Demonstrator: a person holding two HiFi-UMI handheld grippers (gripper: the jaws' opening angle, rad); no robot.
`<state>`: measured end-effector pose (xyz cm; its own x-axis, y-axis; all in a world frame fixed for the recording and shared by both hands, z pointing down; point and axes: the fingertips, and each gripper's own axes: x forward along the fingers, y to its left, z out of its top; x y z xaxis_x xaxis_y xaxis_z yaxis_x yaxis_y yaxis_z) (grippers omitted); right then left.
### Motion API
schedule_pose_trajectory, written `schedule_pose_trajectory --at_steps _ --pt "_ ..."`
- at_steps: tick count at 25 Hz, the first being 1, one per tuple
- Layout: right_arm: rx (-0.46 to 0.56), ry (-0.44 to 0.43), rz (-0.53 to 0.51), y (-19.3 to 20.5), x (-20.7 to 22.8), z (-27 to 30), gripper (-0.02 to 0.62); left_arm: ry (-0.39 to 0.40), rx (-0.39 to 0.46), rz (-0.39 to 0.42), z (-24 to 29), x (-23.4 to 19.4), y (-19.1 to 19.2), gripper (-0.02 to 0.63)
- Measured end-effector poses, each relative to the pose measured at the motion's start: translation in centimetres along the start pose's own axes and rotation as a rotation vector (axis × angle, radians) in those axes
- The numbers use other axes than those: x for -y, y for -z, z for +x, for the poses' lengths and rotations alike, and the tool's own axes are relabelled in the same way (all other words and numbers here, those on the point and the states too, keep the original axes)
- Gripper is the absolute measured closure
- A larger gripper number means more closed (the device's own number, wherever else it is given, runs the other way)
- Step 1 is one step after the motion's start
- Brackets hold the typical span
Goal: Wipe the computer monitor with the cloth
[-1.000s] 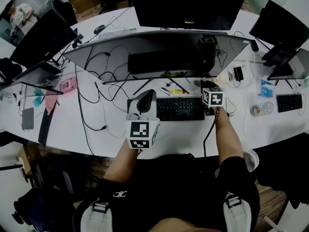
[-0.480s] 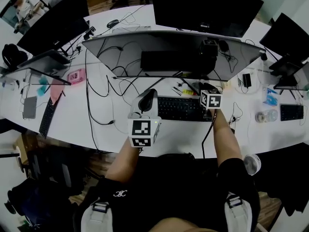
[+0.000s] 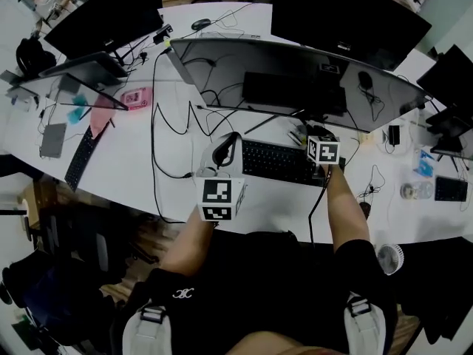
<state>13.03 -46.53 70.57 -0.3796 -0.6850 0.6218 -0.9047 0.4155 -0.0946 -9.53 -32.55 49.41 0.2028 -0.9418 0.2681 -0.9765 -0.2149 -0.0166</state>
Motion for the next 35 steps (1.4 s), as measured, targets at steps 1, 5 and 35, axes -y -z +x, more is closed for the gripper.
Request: schedule_pose_trajectory --at_steps 1,5,35 --pt "-0.004 0.0 -0.003 -0.1 -0.7 0.3 0.563 -0.011 0.0 -0.002 -0.4 -0.8 0.1 0.555" --pt "-0.009 -0.008 -0.002 -0.6 -3.7 1.7 0.563 -0.038 -0.005 -0.015 -1.8 -3.9 0.8 0.555" --pt "-0.035 0.003 -0.041 -3.7 -20.8 8.4 0.563 -0.109 0.037 -0.044 -8.3 -20.7 1.6 0.555"
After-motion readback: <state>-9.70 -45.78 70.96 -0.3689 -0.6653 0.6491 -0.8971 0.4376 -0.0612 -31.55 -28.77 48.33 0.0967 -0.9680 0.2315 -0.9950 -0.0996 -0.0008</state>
